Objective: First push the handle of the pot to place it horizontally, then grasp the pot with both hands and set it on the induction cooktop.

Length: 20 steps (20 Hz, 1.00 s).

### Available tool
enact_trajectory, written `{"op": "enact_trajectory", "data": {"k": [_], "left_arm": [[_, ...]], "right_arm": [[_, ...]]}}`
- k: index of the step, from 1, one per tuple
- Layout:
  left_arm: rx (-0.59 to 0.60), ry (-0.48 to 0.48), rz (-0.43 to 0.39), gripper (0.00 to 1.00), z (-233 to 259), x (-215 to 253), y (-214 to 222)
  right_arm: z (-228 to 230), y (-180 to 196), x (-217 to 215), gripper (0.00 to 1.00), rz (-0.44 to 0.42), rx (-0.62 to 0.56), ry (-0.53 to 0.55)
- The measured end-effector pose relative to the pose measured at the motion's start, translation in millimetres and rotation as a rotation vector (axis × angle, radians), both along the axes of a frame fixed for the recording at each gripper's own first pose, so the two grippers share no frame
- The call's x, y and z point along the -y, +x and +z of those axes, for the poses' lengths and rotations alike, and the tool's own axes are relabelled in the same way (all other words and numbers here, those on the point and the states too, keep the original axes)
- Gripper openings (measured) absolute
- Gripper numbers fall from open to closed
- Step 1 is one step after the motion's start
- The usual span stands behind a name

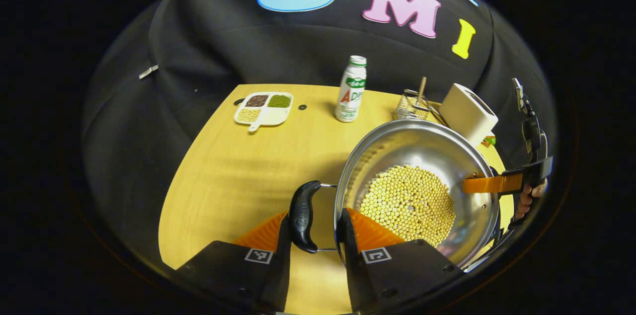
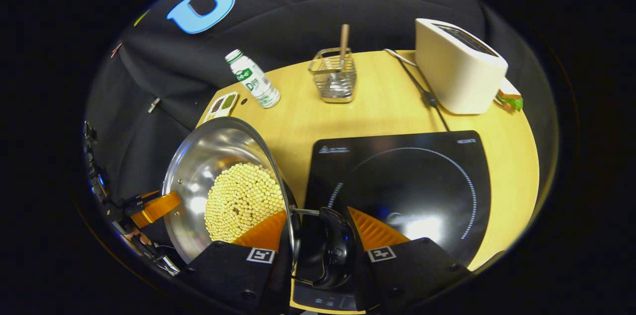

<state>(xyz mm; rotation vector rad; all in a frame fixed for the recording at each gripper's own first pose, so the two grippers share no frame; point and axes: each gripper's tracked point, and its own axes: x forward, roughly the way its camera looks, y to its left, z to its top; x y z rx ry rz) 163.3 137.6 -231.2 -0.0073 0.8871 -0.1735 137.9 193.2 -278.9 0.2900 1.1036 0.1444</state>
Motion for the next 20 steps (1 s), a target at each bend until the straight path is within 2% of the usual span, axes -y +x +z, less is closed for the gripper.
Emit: {"op": "enact_trajectory", "data": {"k": [5,6,7,11,20], "left_arm": [[-0.002,-0.003,-0.070,0.50,2.4,69.5,2.2],[-0.008,-0.005,-0.082,0.50,0.0,78.8,1.4],[-0.011,-0.009,-0.094,0.49,-2.7,91.5,2.4],[-0.026,-0.021,-0.134,0.49,-8.6,136.3,3.7],[-0.042,-0.022,-0.184,0.50,-18.6,194.3,5.9]], "right_arm": [[1.7,-11.1,70.0,0.52,-0.066,-0.010,-0.008],[0.6,-13.0,83.0,0.48,-0.078,-0.012,-0.012],[-0.2,-15.1,96.3,0.52,-0.086,-0.013,-0.018],[-2.8,-21.4,141.5,0.52,-0.117,-0.019,-0.034],[-11.3,-30.0,198.6,0.52,-0.162,-0.038,-0.038]]}}
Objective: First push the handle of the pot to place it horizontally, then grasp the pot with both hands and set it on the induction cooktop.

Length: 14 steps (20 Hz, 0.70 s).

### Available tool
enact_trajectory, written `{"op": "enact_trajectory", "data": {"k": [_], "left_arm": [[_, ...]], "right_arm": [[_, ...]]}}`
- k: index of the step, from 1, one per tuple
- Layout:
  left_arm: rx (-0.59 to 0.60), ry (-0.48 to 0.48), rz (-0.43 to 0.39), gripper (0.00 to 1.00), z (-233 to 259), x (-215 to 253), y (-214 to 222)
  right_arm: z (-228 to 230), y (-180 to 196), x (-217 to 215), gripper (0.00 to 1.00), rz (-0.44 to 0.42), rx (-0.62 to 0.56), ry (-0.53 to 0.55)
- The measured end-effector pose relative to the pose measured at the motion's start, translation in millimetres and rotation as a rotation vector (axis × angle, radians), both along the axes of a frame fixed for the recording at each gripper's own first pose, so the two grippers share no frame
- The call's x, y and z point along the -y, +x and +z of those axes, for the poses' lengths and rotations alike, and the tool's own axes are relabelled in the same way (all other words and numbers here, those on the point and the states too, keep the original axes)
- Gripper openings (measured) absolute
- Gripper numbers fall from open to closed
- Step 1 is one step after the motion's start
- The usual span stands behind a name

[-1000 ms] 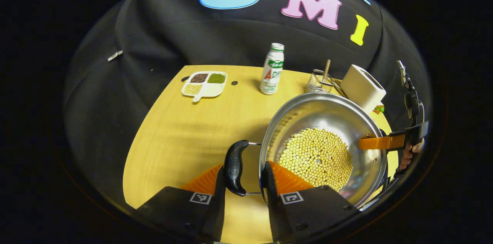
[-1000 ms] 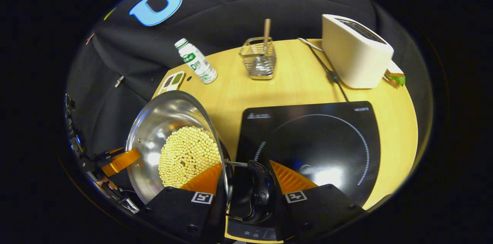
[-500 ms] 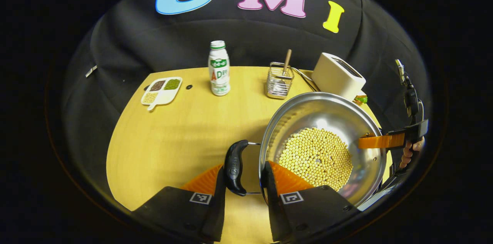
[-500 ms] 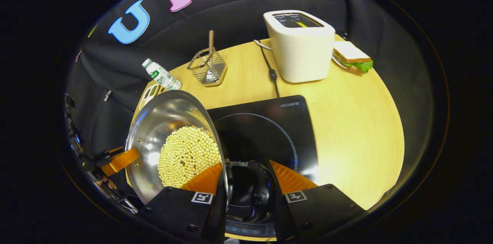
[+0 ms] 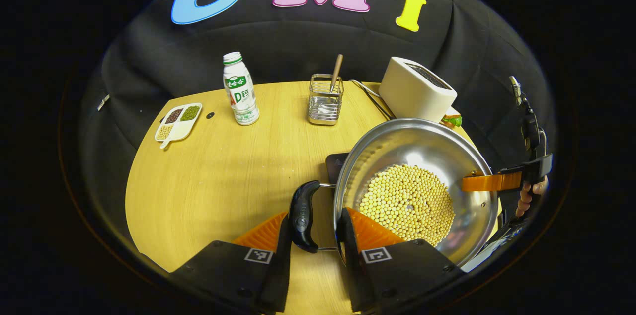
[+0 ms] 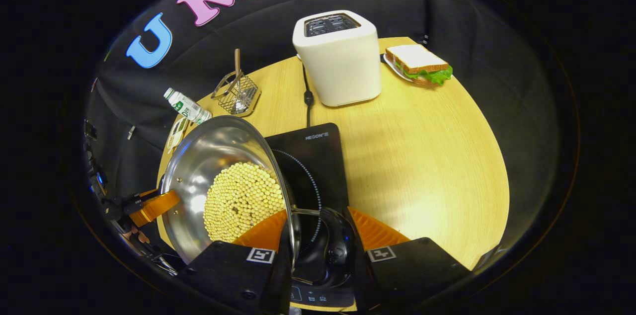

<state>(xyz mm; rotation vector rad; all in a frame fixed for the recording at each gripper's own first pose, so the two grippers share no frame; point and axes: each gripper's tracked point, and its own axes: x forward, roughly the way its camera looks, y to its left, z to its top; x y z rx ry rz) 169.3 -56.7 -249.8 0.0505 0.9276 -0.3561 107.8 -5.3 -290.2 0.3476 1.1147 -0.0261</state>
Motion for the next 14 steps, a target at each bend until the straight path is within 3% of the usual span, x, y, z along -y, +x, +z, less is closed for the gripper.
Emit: {"op": "enact_trajectory", "data": {"k": [1,2,7,8,9,14], "left_arm": [[-0.002,-0.006,0.002,0.50,-1.2,4.3,-0.4],[-0.004,-0.008,0.002,0.50,-2.5,8.3,-0.6],[0.000,-0.004,-0.008,0.50,-6.6,22.3,3.7],[-0.001,-0.002,-0.010,0.51,-8.2,23.5,4.9],[0.000,0.001,-0.011,0.50,-9.7,24.0,5.4],[0.009,0.005,-0.011,0.50,-9.7,23.0,12.6]], "right_arm": [[-0.6,0.0,4.3,0.48,-0.003,-0.001,-0.002],[-1.2,-0.6,8.0,0.52,-0.007,-0.001,-0.003],[-7.9,0.5,20.9,0.52,-0.022,-0.010,0.005],[-9.7,0.2,22.1,0.48,-0.023,-0.013,0.007],[-11.8,1.0,22.8,0.52,-0.022,-0.016,0.009],[-15.6,7.5,21.1,0.52,-0.027,-0.011,0.021]]}}
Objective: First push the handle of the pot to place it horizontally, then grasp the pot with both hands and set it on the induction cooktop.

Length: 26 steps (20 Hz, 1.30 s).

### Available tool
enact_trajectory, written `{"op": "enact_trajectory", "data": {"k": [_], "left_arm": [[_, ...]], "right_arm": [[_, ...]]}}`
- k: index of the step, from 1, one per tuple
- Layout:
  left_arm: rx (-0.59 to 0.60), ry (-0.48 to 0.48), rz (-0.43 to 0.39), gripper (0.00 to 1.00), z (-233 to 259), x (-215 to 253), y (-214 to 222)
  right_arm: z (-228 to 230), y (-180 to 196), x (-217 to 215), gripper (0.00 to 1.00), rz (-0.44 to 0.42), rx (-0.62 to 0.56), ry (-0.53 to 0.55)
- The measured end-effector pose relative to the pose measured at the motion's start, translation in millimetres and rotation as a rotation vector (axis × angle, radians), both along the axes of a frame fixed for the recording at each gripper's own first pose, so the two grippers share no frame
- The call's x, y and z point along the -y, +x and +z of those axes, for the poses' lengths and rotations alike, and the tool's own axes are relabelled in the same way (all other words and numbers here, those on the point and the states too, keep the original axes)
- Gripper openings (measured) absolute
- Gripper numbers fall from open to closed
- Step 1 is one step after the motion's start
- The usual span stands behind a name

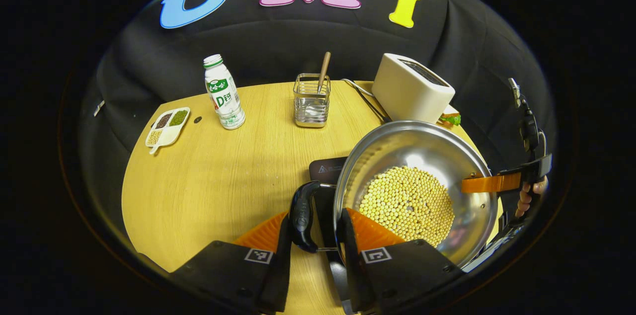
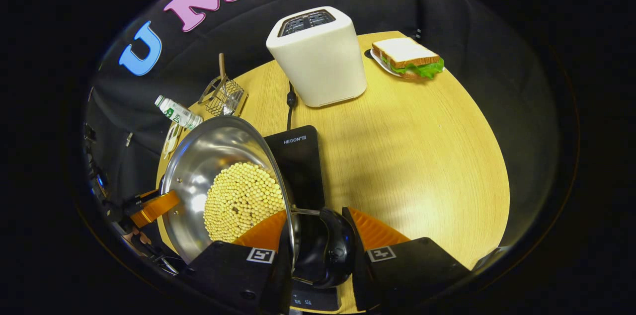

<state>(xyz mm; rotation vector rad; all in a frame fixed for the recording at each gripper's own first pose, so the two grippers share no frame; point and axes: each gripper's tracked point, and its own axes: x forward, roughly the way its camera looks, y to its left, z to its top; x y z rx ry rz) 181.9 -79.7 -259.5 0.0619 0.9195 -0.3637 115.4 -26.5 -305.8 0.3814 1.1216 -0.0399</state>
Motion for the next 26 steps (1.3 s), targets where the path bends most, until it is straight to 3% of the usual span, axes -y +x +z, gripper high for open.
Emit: {"op": "enact_trajectory", "data": {"k": [18,21,25,26], "left_arm": [[0.022,-0.016,0.011,0.50,-2.0,2.4,0.5],[0.024,-0.005,0.006,0.55,-2.0,1.9,0.6],[0.076,-0.011,-0.001,0.63,9.3,5.9,3.5],[0.098,-0.018,0.002,0.75,16.8,7.5,4.1]], "right_arm": [[1.8,3.6,-0.4,0.52,0.004,0.006,0.005],[2.2,3.9,-1.4,0.54,0.015,0.012,0.006],[21.5,6.6,-10.5,0.69,0.049,0.058,0.002],[27.5,7.2,-12.3,0.88,0.044,0.068,0.007]]}}
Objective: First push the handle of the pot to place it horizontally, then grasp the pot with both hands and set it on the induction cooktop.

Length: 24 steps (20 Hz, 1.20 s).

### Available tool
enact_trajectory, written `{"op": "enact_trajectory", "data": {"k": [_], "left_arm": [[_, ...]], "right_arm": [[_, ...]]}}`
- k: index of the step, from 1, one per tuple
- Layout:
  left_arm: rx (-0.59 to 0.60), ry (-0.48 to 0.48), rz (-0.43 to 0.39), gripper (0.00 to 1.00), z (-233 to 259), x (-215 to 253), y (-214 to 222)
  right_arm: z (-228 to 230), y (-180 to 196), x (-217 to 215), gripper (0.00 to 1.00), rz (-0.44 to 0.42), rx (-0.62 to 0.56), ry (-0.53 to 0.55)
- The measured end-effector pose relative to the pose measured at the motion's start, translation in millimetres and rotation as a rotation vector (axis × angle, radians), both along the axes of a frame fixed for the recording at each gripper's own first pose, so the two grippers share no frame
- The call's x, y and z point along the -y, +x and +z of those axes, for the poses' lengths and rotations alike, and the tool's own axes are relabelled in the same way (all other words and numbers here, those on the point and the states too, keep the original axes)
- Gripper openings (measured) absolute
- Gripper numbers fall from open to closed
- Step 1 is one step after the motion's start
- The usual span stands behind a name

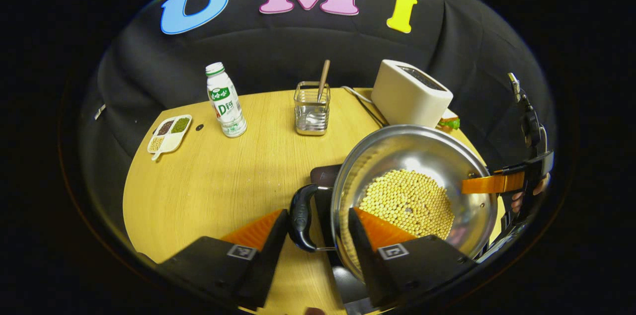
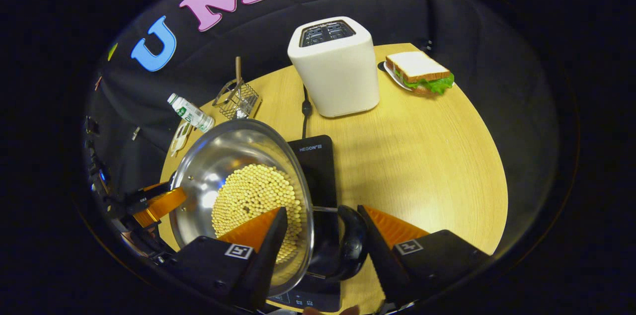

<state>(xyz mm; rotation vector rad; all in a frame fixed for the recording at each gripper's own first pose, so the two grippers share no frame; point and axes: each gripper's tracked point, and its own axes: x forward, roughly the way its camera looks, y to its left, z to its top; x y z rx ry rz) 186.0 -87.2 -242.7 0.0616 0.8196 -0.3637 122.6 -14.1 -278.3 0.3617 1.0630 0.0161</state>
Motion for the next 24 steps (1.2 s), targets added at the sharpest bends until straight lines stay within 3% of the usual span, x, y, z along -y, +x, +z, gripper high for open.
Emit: {"op": "enact_trajectory", "data": {"k": [2,3,8,15,19,24], "left_arm": [[0.048,0.014,0.010,0.95,17.8,-2.1,-2.0],[0.074,0.026,0.016,0.98,26.8,-4.1,-1.6],[0.238,0.097,0.052,0.98,71.6,-18.9,-4.5],[0.519,0.012,0.107,0.96,155.1,-19.9,-31.7],[0.682,-0.052,0.135,0.96,205.9,-27.2,-54.3],[0.841,-0.062,0.155,0.96,246.5,-29.3,-91.8]], "right_arm": [[7.7,-0.6,4.2,0.98,-0.003,0.011,-0.031],[12.7,0.7,6.0,0.98,-0.003,0.025,-0.042],[49.8,5.2,16.4,0.98,-0.027,0.153,-0.104],[159.6,5.3,30.6,0.98,-0.079,0.523,-0.216],[210.4,-10.4,41.8,0.97,-0.111,0.697,-0.273],[264.2,-48.3,50.1,0.97,-0.154,0.909,-0.326]]}}
